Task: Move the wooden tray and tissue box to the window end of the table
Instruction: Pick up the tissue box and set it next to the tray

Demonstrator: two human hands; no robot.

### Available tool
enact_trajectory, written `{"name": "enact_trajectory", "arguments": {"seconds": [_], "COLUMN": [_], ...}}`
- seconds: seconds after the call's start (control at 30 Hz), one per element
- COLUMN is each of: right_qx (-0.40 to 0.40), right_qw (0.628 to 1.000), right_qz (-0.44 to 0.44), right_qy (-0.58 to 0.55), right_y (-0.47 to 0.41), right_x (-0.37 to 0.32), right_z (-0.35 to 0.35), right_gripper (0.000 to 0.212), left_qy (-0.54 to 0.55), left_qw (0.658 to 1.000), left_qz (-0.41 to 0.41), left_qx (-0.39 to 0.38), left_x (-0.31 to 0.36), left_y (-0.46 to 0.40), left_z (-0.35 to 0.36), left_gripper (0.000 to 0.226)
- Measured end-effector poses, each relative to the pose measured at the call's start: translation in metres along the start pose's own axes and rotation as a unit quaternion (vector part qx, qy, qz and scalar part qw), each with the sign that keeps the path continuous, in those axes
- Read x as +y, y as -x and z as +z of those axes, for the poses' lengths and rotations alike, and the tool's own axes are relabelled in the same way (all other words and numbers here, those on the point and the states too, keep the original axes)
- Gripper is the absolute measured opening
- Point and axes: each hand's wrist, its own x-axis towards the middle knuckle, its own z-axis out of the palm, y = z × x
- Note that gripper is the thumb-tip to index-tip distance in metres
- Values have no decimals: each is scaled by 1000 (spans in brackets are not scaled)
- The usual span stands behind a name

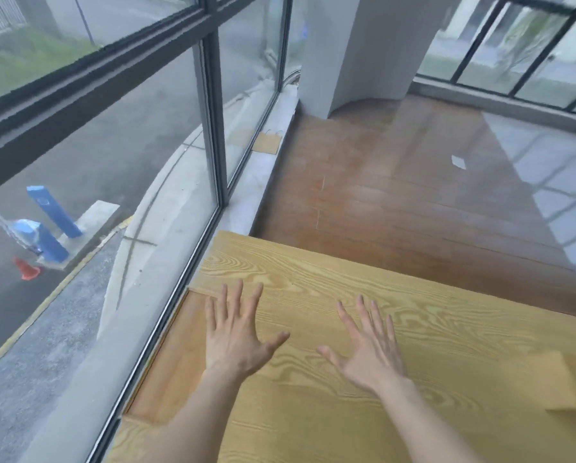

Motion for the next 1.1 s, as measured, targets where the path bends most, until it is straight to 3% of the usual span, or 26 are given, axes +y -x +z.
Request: {"name": "enact_trajectory", "arguments": {"seconds": [0.2,0.37,0.5,0.67,0.8,1.0,1.1], "right_qx": [19,30,55,83,112,135,146], "right_qw": [998,993,983,968,954,898,848], "right_qz": [51,94,130,180,215,273,302], "right_qy": [-35,-68,-115,-153,-178,-318,-410], "right_y": [31,65,93,126,147,154,150], "right_x": [99,202,295,403,472,544,563], "right_z": [1,5,15,32,42,61,69], "right_gripper": [117,102,120,103,110,99,98], "left_qy": [-11,-24,-32,-18,14,123,249], "left_qw": [998,994,989,982,977,962,928], "left_qz": [62,99,131,168,172,135,78], "left_qx": [-22,-47,-54,-89,-125,-202,-267], "left_x": [102,203,292,393,460,532,560], "left_y": [0,16,26,47,63,67,65], "left_z": [27,59,95,136,165,203,218], "left_gripper": [107,105,105,102,101,95,91]}}
